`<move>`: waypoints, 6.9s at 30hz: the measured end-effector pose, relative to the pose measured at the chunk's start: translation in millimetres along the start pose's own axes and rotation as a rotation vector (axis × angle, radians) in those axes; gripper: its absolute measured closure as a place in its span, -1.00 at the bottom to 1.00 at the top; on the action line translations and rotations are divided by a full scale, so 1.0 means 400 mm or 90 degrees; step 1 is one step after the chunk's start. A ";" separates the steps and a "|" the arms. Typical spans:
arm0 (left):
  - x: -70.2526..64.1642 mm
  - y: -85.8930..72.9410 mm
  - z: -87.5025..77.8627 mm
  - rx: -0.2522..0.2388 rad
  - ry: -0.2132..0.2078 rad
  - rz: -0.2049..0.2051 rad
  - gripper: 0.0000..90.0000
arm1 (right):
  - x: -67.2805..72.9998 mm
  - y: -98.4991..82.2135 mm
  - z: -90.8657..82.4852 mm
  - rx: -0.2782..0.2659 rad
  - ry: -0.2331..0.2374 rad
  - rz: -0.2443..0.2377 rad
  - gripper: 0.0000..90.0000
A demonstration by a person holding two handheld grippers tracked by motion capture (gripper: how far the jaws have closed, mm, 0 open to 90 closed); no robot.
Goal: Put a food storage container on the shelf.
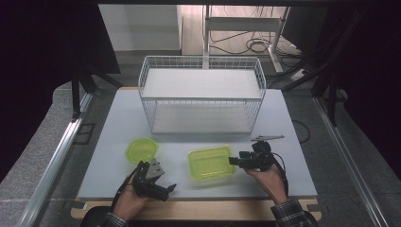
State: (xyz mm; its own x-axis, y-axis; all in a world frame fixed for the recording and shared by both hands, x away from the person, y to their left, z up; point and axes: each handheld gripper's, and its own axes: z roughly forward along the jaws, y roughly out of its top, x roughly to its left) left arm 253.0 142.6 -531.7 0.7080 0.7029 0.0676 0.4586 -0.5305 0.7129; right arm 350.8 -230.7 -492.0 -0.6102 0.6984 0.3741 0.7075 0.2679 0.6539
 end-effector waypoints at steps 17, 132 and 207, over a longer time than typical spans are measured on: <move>-0.006 0.000 0.003 0.007 -0.001 0.014 -0.93 | -0.044 0.014 0.047 0.050 0.107 0.131 0.60; 0.001 -0.002 -0.005 -0.013 -0.025 0.007 -0.95 | 0.027 0.551 -0.063 -0.266 0.029 0.179 0.76; 0.022 0.000 -0.030 -0.075 -0.019 -0.057 -0.96 | 0.095 0.321 -0.094 -0.175 -0.030 -0.082 -0.83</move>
State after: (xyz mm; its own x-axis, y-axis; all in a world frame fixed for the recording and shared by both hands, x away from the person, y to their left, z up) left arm 252.9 154.5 -522.6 0.6842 0.7291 -0.0191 0.4556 -0.4067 0.7918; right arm 405.1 -194.7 -368.8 -0.6661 0.7027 0.2500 0.4987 0.1703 0.8499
